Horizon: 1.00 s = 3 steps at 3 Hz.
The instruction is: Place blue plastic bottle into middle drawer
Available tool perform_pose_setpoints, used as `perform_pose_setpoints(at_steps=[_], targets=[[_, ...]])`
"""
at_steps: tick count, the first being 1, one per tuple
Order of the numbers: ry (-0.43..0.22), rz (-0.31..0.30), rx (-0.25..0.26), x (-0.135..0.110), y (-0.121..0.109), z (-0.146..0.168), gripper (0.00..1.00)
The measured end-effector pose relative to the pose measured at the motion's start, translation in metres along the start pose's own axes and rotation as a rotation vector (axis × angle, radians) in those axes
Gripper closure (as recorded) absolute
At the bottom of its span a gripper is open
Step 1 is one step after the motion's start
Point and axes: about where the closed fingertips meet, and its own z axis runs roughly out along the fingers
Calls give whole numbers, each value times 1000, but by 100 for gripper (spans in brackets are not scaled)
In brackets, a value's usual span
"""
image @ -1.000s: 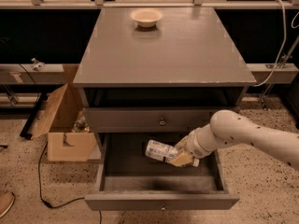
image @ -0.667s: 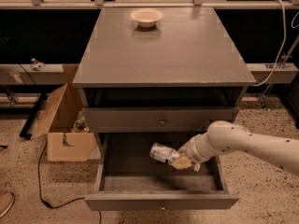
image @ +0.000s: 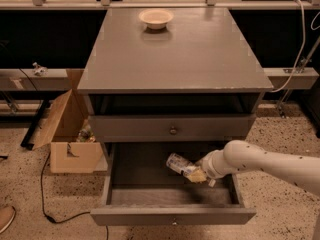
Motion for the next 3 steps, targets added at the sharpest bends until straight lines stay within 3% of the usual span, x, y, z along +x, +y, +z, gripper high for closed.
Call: perform_pose_setpoints(at_steps=[2, 3], targets=[[-54, 89, -74, 18, -1, 45, 36], [-78, 102, -82, 20, -2, 46, 13]])
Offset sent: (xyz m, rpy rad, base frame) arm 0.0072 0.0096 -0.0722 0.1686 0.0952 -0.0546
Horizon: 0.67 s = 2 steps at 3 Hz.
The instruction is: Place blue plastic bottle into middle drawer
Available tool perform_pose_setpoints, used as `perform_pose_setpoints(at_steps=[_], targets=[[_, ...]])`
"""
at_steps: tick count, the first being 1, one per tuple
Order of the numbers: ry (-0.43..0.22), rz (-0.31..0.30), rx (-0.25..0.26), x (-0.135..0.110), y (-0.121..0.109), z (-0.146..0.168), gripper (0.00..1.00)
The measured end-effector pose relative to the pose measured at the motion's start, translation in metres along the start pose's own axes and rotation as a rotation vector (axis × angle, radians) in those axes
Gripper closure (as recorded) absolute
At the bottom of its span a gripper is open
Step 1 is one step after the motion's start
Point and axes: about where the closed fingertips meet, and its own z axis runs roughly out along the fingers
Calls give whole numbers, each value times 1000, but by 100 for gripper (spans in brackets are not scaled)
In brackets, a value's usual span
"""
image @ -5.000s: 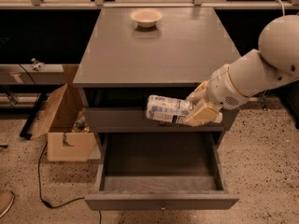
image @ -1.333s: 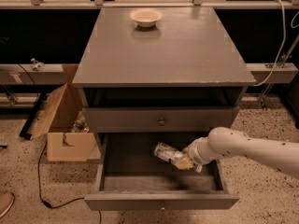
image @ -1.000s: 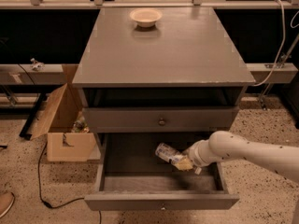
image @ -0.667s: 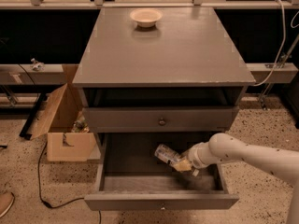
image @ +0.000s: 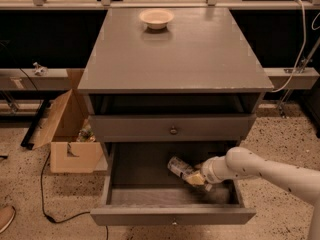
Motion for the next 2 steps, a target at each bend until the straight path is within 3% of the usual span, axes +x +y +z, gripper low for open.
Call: perform_pose_setpoints(at_steps=[1, 2], targets=[[-37, 13, 20, 1, -4, -18, 0], [-75, 27, 64, 5, -10, -57, 0]])
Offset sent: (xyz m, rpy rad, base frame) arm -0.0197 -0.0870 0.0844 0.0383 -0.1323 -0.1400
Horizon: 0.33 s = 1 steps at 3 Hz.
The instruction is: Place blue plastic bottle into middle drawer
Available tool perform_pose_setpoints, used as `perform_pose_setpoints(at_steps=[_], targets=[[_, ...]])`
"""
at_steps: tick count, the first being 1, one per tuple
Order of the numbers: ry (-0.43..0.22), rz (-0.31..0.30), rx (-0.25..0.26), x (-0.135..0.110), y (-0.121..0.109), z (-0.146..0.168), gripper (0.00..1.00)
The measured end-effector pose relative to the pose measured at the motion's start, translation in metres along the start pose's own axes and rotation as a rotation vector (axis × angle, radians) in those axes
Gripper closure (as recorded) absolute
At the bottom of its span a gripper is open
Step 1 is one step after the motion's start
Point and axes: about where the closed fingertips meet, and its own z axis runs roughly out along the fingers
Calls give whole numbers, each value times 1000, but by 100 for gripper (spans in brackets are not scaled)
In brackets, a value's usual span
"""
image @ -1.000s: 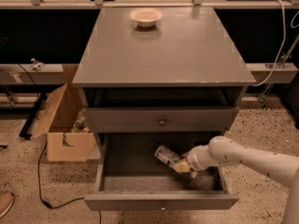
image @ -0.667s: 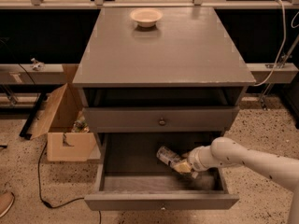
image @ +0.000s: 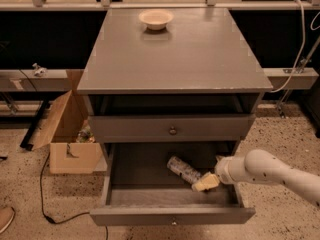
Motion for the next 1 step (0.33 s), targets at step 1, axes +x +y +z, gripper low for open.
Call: perform_pose_setpoints(at_steps=[1], targets=[[-32, 10, 50, -1, -11, -54, 0]])
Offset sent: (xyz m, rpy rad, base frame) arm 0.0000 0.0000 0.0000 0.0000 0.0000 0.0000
